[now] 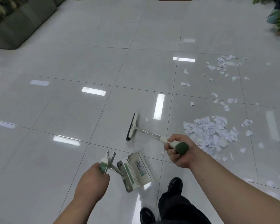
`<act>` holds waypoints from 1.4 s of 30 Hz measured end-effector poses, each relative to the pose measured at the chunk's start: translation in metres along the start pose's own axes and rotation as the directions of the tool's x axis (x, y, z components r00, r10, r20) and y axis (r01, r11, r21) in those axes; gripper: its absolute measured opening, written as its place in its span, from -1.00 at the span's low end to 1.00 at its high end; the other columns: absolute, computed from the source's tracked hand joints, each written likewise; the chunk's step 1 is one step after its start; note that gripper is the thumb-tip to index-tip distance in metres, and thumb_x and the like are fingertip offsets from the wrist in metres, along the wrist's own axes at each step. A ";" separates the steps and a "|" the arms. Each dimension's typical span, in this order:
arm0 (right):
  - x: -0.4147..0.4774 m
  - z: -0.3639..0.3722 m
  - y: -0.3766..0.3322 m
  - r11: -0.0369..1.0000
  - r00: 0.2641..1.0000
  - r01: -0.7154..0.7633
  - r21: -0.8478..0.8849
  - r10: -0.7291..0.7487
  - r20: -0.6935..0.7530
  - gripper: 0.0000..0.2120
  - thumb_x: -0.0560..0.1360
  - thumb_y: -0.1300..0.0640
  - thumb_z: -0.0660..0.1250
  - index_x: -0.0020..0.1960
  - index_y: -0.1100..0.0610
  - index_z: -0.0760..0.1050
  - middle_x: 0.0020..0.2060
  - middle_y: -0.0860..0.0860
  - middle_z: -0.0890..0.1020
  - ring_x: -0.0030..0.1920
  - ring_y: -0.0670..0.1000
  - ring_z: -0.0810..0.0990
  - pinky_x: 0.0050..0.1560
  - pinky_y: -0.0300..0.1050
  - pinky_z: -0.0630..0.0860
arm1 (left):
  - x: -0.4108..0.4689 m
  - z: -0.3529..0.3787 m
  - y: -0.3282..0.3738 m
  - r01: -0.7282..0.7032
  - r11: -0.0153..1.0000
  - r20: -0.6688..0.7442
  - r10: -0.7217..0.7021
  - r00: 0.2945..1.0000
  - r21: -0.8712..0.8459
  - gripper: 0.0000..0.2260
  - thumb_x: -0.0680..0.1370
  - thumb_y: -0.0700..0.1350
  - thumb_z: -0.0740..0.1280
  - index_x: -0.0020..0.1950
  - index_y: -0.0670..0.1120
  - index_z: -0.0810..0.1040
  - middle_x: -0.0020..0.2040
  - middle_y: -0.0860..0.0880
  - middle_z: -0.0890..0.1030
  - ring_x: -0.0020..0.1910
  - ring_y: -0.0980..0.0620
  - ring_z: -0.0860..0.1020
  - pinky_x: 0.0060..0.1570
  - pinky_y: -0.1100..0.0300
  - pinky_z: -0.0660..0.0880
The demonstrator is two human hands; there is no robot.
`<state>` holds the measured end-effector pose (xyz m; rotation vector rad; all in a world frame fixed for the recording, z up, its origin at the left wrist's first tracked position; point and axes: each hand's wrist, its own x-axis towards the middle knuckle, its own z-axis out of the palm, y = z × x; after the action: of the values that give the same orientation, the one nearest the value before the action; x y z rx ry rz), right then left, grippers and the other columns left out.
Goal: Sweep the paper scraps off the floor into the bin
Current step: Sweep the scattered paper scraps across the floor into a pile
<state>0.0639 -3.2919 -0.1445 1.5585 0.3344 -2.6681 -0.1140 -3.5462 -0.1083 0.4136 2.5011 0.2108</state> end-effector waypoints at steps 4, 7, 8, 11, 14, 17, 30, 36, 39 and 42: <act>0.018 -0.010 -0.042 0.994 0.998 -0.063 0.092 0.065 -0.018 -0.72 0.31 0.26 0.31 0.01 0.20 0.40 -0.40 0.07 0.52 -0.64 -0.06 0.36 -0.68 -0.35 0.18 | 0.010 0.006 0.029 0.038 0.999 0.009 -0.038 0.999 0.030 -0.92 0.48 -0.24 0.23 -0.12 -0.08 0.46 -0.24 -0.07 0.60 -0.26 -0.08 0.55 -0.33 0.15 0.39; 0.014 -0.027 -0.067 0.984 0.992 -0.078 0.162 0.093 -0.086 -0.76 0.31 0.27 0.33 -0.03 0.18 0.42 -0.40 0.08 0.53 -0.65 -0.06 0.36 -0.68 -0.36 0.20 | 0.016 0.010 0.055 0.053 0.997 0.015 -0.054 0.998 0.063 -0.93 0.50 -0.23 0.22 -0.12 -0.08 0.44 -0.23 -0.07 0.58 -0.27 -0.07 0.54 -0.34 0.15 0.38; 0.010 -0.031 -0.074 0.982 0.991 -0.070 0.177 0.090 -0.103 -0.75 0.30 0.27 0.33 -0.03 0.19 0.43 -0.40 0.08 0.53 -0.65 -0.06 0.35 -0.68 -0.37 0.20 | 0.018 0.011 0.064 0.050 0.996 0.015 -0.052 0.999 0.072 -0.93 0.50 -0.23 0.22 -0.12 -0.07 0.44 -0.23 -0.07 0.58 -0.27 -0.06 0.53 -0.34 0.15 0.38; -0.009 -0.035 -0.093 0.979 0.986 -0.036 0.200 0.067 -0.152 -0.74 0.27 0.28 0.35 -0.05 0.18 0.45 -0.39 0.08 0.53 -0.66 -0.07 0.35 -0.68 -0.36 0.21 | 0.027 0.011 0.090 0.037 0.992 0.012 -0.038 0.999 0.123 -0.93 0.51 -0.21 0.21 -0.12 -0.05 0.41 -0.21 -0.05 0.58 -0.25 -0.04 0.54 -0.32 0.15 0.39; -0.028 -0.024 -0.102 0.987 0.979 0.006 0.159 0.026 -0.200 -0.83 0.30 0.30 0.36 -0.14 0.15 0.46 -0.38 0.07 0.54 -0.66 -0.06 0.36 -0.67 -0.36 0.22 | 0.037 0.007 0.111 0.019 0.985 0.012 -0.022 1.000 0.174 -0.93 0.52 -0.22 0.20 -0.10 -0.06 0.42 -0.20 -0.05 0.57 -0.25 -0.02 0.54 -0.34 0.16 0.38; -0.042 -0.014 -0.100 0.991 0.962 0.064 0.119 -0.030 -0.270 -0.87 0.35 0.30 0.36 -0.20 0.11 0.48 -0.27 0.06 0.52 -0.62 -0.05 0.38 -0.64 -0.35 0.24 | 0.044 0.004 0.128 0.006 0.981 0.021 -0.011 1.000 0.196 -0.92 0.51 -0.24 0.19 -0.08 -0.07 0.42 -0.19 -0.06 0.57 -0.25 -0.03 0.54 -0.33 0.17 0.37; -0.083 -0.050 -0.086 0.997 0.978 -0.077 0.011 0.078 -0.192 -0.87 0.37 0.26 0.31 -0.09 0.15 0.45 -0.43 0.05 0.49 -0.58 -0.07 0.30 -0.65 -0.37 0.16 | 0.067 0.012 0.156 -0.054 0.969 0.062 0.041 0.997 0.240 -0.91 0.47 -0.26 0.18 -0.11 -0.09 0.43 -0.22 -0.10 0.56 -0.25 -0.11 0.55 -0.30 0.14 0.42; -0.085 -0.055 -0.075 0.992 0.968 -0.126 -0.017 0.119 -0.221 -0.71 0.35 0.29 0.33 0.06 0.16 0.46 -0.43 0.08 0.50 -0.62 -0.08 0.29 -0.66 -0.37 0.19 | 0.067 0.013 0.166 -0.100 0.965 0.102 0.077 0.992 0.244 -0.91 0.49 -0.26 0.18 -0.12 -0.09 0.40 -0.21 -0.10 0.56 -0.27 -0.12 0.53 -0.30 0.13 0.42; -0.090 -0.067 -0.076 0.995 0.950 -0.100 0.001 0.096 -0.297 -0.52 0.19 0.32 0.36 0.12 0.20 0.50 -0.40 0.10 0.53 -0.64 -0.06 0.32 -0.68 -0.34 0.21 | 0.069 0.014 0.170 -0.123 0.959 0.106 0.099 0.989 0.254 -0.90 0.48 -0.24 0.18 -0.13 -0.04 0.39 -0.19 -0.07 0.57 -0.25 -0.12 0.56 -0.29 0.14 0.44; -0.097 -0.078 -0.082 0.999 0.934 -0.042 0.008 0.043 -0.355 -0.49 0.18 0.33 0.36 0.14 0.21 0.50 -0.39 0.11 0.55 -0.65 -0.05 0.33 -0.68 -0.34 0.22 | 0.073 0.016 0.176 -0.137 0.960 0.114 0.112 0.987 0.244 -0.88 0.47 -0.24 0.18 -0.09 -0.03 0.41 -0.19 -0.07 0.58 -0.24 -0.13 0.59 -0.28 0.13 0.48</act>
<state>0.1677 -3.2036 -0.0833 2.0226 0.3039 -2.3435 -0.1185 -3.3555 -0.1182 0.6701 2.4117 -0.0783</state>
